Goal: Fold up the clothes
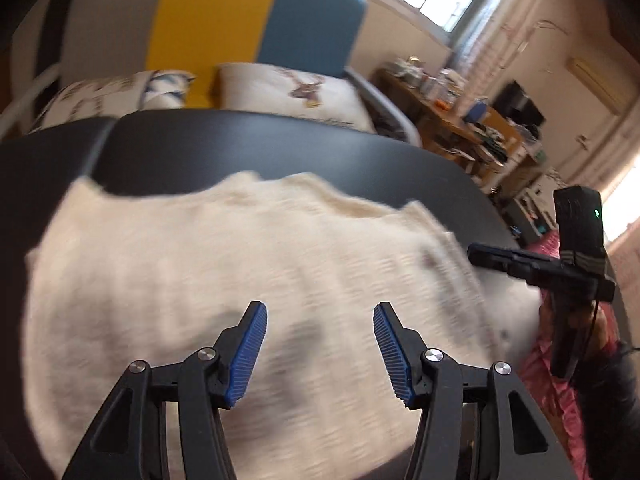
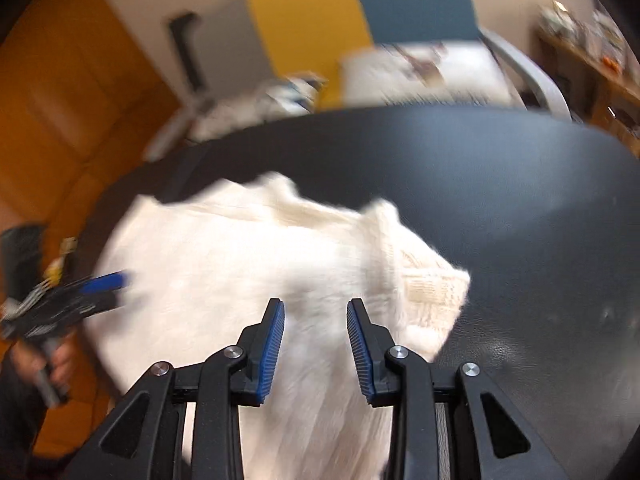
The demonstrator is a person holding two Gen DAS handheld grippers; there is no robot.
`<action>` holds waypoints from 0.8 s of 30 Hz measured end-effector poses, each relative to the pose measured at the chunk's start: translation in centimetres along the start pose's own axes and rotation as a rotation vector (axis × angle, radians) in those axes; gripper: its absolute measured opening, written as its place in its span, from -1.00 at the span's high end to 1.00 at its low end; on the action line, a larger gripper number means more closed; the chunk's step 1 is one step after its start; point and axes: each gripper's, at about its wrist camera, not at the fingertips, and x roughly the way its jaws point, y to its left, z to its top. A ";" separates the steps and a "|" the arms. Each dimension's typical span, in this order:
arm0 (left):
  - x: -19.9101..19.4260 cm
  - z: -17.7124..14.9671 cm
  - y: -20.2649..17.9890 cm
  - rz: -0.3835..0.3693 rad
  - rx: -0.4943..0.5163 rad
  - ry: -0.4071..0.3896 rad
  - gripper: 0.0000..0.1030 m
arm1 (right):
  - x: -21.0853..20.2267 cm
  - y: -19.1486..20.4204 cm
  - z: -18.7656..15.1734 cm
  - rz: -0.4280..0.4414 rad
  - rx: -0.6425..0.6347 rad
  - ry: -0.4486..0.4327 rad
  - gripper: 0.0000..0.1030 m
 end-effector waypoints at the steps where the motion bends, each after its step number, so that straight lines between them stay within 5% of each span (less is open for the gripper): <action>1: 0.1 -0.2 1.3 0.019 -0.023 0.007 -0.09 | 1.3 -0.4 0.2 -0.042 0.033 0.035 0.37; 8: -9.1 -2.7 12.3 0.007 -0.261 -0.141 -0.09 | 1.0 -1.0 -0.1 -0.066 0.102 -0.017 0.37; 14: -13.8 -5.7 18.0 0.028 -0.255 -0.145 -0.11 | -1.3 1.8 -0.5 -0.068 0.065 -0.095 0.36; 24: -8.7 -10.1 16.1 -0.174 -0.134 0.037 -0.10 | 0.3 5.7 -2.6 -0.042 0.080 -0.059 0.36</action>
